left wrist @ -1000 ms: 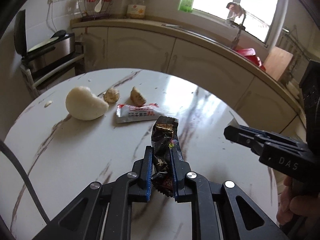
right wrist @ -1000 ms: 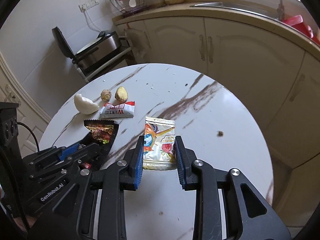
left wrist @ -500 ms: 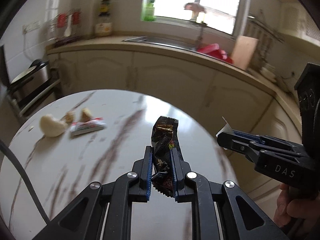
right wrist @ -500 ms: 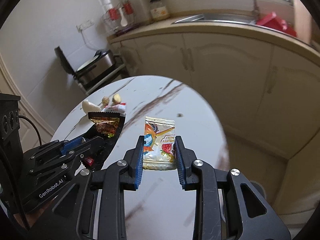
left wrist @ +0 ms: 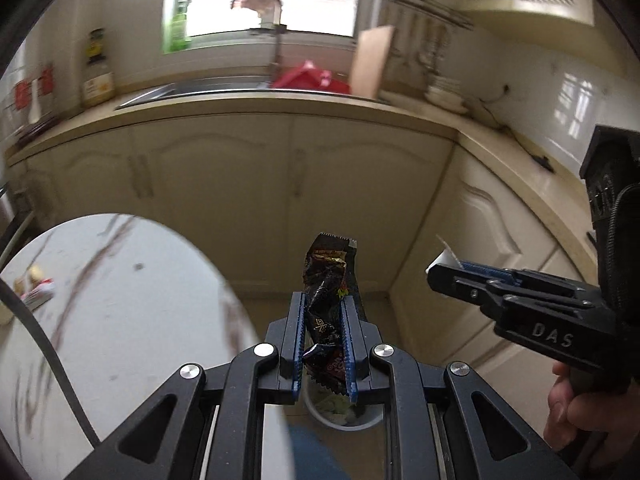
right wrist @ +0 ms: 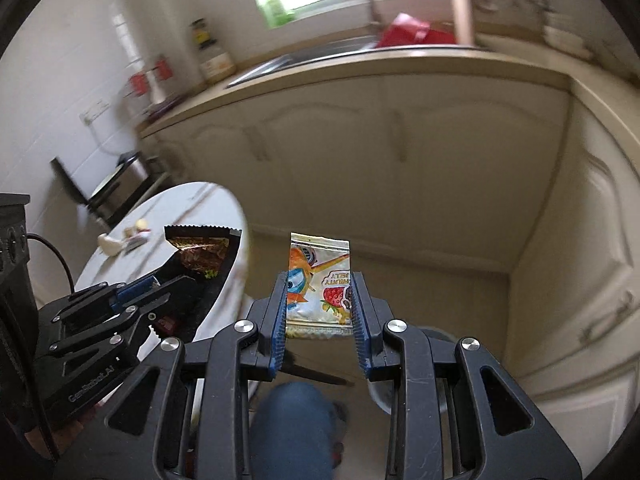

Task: Collect trash
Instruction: 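Carry the black-red wrapper and snack packet to the blue bin, then open both tools over the blue bin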

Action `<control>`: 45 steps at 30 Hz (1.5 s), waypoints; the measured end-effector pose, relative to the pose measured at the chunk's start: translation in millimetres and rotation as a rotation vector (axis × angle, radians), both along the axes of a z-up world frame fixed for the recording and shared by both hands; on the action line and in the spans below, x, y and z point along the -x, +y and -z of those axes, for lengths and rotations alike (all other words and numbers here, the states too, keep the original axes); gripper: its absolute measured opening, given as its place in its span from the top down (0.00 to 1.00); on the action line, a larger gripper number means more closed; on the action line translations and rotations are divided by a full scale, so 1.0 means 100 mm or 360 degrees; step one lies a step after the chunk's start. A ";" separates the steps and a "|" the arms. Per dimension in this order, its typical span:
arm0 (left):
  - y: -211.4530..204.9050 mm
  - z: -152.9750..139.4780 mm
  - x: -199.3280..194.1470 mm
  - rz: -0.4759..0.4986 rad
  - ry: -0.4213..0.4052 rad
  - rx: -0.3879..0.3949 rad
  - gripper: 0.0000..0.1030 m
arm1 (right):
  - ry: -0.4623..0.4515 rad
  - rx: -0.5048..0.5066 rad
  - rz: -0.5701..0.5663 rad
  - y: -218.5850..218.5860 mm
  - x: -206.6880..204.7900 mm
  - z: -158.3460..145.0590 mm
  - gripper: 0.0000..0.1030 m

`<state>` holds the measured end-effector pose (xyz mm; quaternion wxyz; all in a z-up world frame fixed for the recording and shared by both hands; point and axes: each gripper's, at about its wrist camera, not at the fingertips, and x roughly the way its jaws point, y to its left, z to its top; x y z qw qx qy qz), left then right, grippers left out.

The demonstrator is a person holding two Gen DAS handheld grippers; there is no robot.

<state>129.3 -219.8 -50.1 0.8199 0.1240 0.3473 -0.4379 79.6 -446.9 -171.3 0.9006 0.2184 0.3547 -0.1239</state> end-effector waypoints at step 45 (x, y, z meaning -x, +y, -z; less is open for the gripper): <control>-1.76 1.39 -0.44 -0.0107 0.0209 -0.0436 0.16 | 0.0506 -0.0459 0.0423 -1.35 0.25 2.15 0.00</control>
